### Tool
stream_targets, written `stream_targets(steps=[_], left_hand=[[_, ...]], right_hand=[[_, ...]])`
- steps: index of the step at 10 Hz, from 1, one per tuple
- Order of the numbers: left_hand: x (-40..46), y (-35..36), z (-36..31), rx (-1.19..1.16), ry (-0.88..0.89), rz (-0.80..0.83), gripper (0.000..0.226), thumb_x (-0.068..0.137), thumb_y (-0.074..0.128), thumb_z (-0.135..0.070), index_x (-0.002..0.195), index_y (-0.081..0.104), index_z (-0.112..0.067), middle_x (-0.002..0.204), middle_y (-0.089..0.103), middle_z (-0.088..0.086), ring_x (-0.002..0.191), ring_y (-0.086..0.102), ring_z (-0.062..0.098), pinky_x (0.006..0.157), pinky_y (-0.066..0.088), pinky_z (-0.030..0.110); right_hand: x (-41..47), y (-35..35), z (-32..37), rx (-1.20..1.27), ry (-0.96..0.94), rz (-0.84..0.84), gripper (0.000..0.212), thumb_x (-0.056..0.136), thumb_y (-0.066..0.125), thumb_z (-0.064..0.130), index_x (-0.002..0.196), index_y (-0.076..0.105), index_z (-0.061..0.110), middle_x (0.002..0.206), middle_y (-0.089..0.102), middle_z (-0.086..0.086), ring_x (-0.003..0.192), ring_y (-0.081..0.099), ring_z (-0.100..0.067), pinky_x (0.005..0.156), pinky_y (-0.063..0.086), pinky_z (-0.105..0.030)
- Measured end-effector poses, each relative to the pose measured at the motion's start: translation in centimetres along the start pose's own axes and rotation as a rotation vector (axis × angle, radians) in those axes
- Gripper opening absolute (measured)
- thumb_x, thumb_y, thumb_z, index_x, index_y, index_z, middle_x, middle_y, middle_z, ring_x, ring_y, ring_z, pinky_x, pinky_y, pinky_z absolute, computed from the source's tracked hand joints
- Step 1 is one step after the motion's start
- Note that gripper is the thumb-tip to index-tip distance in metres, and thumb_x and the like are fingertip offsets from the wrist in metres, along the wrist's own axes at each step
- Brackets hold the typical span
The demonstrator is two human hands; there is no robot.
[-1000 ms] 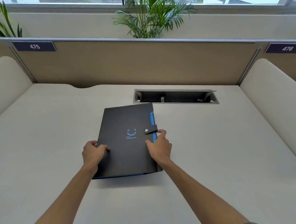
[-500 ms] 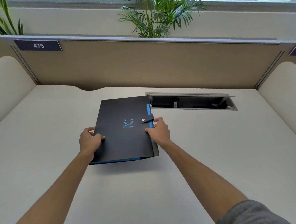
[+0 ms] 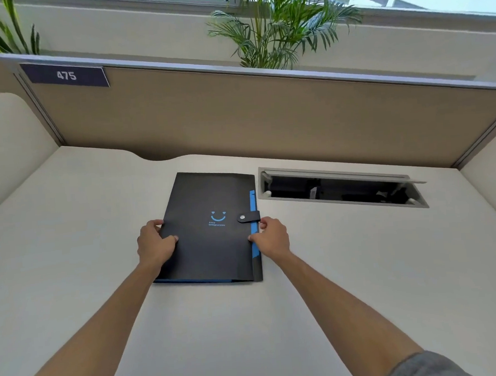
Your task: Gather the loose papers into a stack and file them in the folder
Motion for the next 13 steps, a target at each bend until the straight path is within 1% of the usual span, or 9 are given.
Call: stream_targets(steps=[2,3,5,6,8,10,11,12,13], left_hand=[[3.2,1.1,-1.8,0.058,0.074,-0.002,0.051,0.076,0.072,-0.010,0.124,0.054,-0.010,0.119,0.061,0.011,0.108,0.058,0.032,0.096,0.047,0.048],[4.9,1.6,-2.5,0.091,0.093,0.003,0.051,0.076,0.073,-0.012,0.124,0.055,-0.009,0.119,0.061,0.012,0.110,0.057,0.033,0.096,0.047,0.051],[7.3,2.4,-3.7,0.191,0.115,-0.006,0.050,0.078,0.069,-0.017,0.125,0.054,-0.012,0.121,0.059,0.011,0.115,0.052,0.035,0.096,0.045,0.053],[8.2,2.7,-4.0,0.228,0.120,-0.015,0.049,0.079,0.068,-0.017,0.126,0.054,-0.012,0.124,0.058,0.012,0.118,0.049,0.035,0.097,0.043,0.052],[8.7,3.3,-4.7,0.315,0.142,-0.013,0.046,0.084,0.064,-0.015,0.129,0.053,-0.014,0.130,0.049,0.016,0.124,0.041,0.037,0.099,0.037,0.049],[7.4,3.6,-5.2,0.498,0.219,-0.009,0.045,0.093,0.054,-0.027,0.134,0.048,-0.011,0.140,0.041,0.018,0.129,0.038,0.038,0.103,0.033,0.052],[5.9,3.7,-5.6,0.596,0.298,-0.016,0.052,0.095,0.049,-0.039,0.137,0.044,-0.008,0.148,0.033,0.020,0.134,0.034,0.039,0.104,0.031,0.053],[4.2,3.9,-6.6,0.666,0.426,-0.045,0.057,0.095,0.048,-0.042,0.139,0.039,-0.007,0.152,0.027,0.022,0.139,0.028,0.038,0.107,0.028,0.055],[2.4,3.8,-8.6,0.719,0.567,-0.097,0.060,0.093,0.050,-0.042,0.140,0.039,-0.006,0.152,0.029,0.022,0.139,0.029,0.037,0.106,0.031,0.054]], right_hand=[[2.9,0.4,0.8,-0.007,-0.030,-0.012,0.024,0.079,0.077,0.018,0.098,0.064,0.009,0.082,0.054,0.004,0.082,0.054,-0.017,0.070,0.045,-0.028],[4.2,0.6,1.2,-0.012,-0.022,-0.020,0.024,0.077,0.078,0.020,0.081,0.055,0.014,0.074,0.054,0.005,0.076,0.056,-0.019,0.067,0.044,-0.030],[6.7,0.7,2.0,-0.032,-0.009,-0.031,0.029,0.078,0.079,0.021,0.071,0.052,0.015,0.066,0.049,0.007,0.076,0.058,-0.020,0.065,0.044,-0.030],[7.6,1.0,2.5,-0.053,-0.010,-0.038,0.030,0.077,0.080,0.023,0.072,0.052,0.014,0.076,0.056,-0.001,0.082,0.064,-0.024,0.068,0.052,-0.033],[8.5,1.6,2.7,-0.074,-0.016,-0.056,0.028,0.077,0.080,0.026,0.091,0.063,0.007,0.083,0.058,-0.003,0.089,0.067,-0.027,0.076,0.057,-0.036],[8.0,1.3,2.9,-0.047,-0.039,-0.053,0.026,0.079,0.076,0.028,0.083,0.057,0.010,0.082,0.058,-0.004,0.089,0.067,-0.030,0.076,0.057,-0.039],[6.9,0.6,3.4,-0.025,-0.071,-0.037,0.026,0.084,0.070,0.034,0.099,0.059,0.016,0.100,0.064,-0.008,0.101,0.064,-0.031,0.086,0.054,-0.042],[5.6,-1.0,3.9,-0.092,-0.144,-0.057,0.052,0.091,0.061,0.042,0.133,0.050,0.012,0.129,0.060,-0.008,0.118,0.057,-0.029,0.096,0.048,-0.042],[3.9,-3.6,5.1,-0.180,-0.259,-0.109,0.061,0.094,0.054,0.047,0.143,0.042,0.012,0.142,0.052,-0.007,0.131,0.047,-0.028,0.104,0.040,-0.042]])
Point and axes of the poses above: each hand's wrist, its own x-axis towards the middle knuckle, its own y-axis out of the palm, z = x × y, the point moved 9 cm from there along x, towards the middle knuckle
